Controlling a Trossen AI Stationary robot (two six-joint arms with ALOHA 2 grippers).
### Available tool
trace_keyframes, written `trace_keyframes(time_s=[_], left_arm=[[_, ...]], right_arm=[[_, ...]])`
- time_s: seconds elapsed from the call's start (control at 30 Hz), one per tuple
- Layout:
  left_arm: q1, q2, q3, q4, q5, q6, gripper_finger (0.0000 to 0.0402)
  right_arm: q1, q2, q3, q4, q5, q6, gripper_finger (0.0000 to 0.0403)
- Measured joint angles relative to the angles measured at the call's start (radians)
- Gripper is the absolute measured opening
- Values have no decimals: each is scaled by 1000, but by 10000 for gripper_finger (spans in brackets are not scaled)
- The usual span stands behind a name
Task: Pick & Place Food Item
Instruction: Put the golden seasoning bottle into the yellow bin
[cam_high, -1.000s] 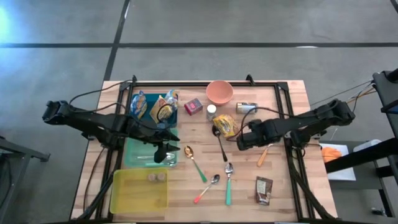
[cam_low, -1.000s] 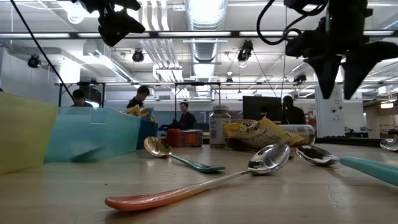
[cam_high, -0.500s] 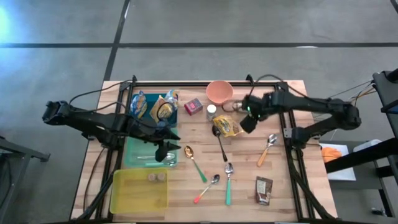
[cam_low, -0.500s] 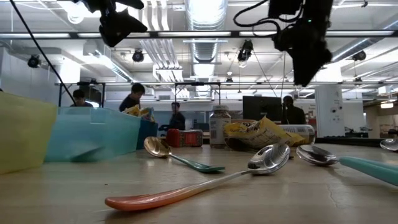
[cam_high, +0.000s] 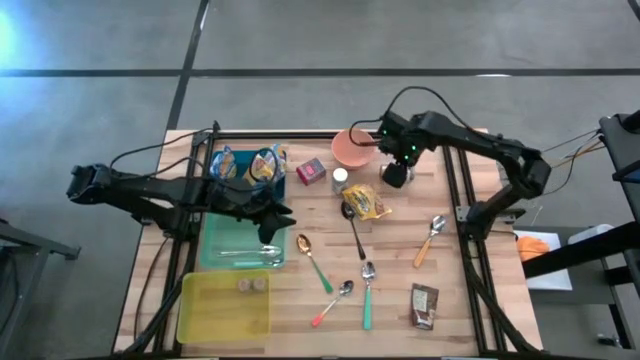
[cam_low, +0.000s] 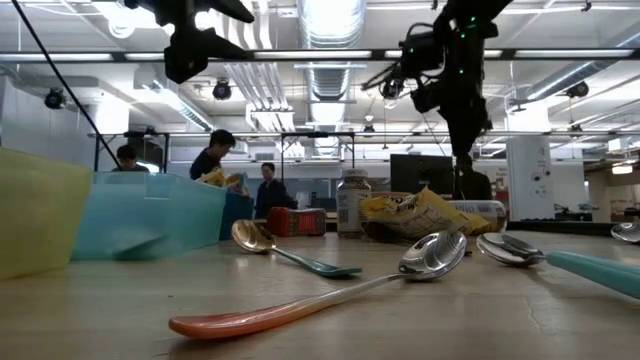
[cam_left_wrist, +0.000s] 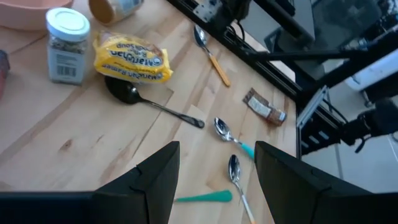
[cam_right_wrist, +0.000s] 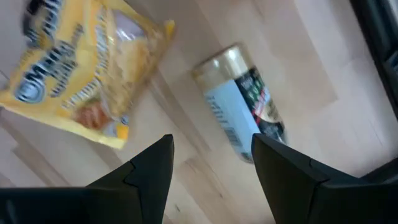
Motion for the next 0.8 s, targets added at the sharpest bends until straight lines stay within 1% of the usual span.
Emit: trace_keyframes(time_s=[0.2, 0.33, 0.47, 0.8], left_arm=[[42, 0, 7, 17, 0, -10, 214], [66, 0, 7, 26, 0, -10, 214], [79, 0, 7, 27, 0, -15, 214], [82, 0, 7, 29, 0, -56, 214]], right_arm=[[-67, 38, 6, -30, -36, -179, 212], [-72, 54, 4, -30, -37, -326, 212], [-71, 71, 3, -29, -40, -432, 212], [-74, 160, 2, -19, -42, -460, 213]])
